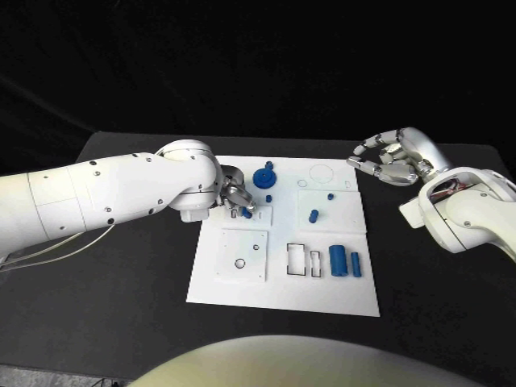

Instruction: Assemble the parts on the task board

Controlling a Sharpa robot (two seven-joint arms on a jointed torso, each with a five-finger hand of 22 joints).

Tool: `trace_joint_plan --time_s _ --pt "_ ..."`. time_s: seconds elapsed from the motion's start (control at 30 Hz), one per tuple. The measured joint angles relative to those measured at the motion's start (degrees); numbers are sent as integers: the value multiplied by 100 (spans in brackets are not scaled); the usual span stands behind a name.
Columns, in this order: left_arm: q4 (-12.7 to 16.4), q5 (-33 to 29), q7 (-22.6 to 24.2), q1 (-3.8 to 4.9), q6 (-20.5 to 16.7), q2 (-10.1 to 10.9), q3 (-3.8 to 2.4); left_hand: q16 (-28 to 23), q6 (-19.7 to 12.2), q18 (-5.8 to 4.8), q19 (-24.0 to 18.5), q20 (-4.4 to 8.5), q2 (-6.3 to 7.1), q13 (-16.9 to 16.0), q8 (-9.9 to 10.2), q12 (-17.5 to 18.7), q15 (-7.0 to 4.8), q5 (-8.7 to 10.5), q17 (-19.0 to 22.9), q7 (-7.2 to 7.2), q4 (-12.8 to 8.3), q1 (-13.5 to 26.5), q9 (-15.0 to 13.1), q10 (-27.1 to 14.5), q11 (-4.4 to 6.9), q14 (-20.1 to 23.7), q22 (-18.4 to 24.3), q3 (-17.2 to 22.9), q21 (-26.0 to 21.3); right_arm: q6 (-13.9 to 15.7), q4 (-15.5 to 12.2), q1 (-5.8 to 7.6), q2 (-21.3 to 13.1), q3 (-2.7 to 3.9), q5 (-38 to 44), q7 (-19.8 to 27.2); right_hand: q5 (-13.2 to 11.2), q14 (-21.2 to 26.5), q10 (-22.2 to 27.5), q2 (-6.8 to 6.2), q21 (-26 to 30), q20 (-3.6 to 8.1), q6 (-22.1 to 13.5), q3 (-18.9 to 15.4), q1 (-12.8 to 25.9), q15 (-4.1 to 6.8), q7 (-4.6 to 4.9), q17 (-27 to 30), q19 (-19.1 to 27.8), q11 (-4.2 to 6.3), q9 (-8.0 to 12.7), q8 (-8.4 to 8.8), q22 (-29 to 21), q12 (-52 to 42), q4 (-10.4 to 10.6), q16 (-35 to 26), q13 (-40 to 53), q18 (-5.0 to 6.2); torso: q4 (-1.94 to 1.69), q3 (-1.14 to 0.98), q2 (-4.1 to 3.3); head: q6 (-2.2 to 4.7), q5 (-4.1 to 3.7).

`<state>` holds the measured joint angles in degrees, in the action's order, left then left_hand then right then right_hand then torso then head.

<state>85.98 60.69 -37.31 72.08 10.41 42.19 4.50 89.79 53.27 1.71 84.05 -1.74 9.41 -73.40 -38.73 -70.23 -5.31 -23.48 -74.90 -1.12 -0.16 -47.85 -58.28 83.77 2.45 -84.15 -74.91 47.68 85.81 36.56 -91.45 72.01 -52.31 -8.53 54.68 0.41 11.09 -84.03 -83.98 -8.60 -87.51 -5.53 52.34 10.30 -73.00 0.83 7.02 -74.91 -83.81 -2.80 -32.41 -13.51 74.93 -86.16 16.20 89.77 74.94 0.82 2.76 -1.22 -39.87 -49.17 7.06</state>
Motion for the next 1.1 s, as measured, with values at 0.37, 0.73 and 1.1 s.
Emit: trace_joint_plan --time_s 0.37,0.73,1.1 --pt "-15 -18 -13 0 8 -1 0 0 31 0 0 0 55 0 0 0 -21 454 0 29 -120 189 53 0 0 21 0 120 0 1 0 0 -2 1 -4 3 0 0 0 0 0 0 0 0 0 0 0 0 0 0 -6 0 -1 0 0 0 -1 0 0 1 1 -13 -7" --pt "-41 -23 -37 0 28 -8 3 0 103 0 0 0 100 0 -1 0 -20 933 0 62 -44 368 105 -1 -1 21 0 44 0 4 -6 0 -8 1 -7 8 0 0 0 0 0 0 0 0 0 0 0 1 0 0 -6 0 -1 0 0 0 -2 0 1 2 3 -19 -15" --pt "-72 -25 -58 -3 53 -25 8 0 114 0 0 0 131 -1 -30 -28 -20 1187 0 72 42 459 130 -1 -1 21 1 -11 0 5 -6 0 -10 1 -11 13 0 0 0 0 0 0 0 0 0 0 0 1 0 0 -5 0 -2 0 0 0 -2 0 0 2 7 -21 -24"
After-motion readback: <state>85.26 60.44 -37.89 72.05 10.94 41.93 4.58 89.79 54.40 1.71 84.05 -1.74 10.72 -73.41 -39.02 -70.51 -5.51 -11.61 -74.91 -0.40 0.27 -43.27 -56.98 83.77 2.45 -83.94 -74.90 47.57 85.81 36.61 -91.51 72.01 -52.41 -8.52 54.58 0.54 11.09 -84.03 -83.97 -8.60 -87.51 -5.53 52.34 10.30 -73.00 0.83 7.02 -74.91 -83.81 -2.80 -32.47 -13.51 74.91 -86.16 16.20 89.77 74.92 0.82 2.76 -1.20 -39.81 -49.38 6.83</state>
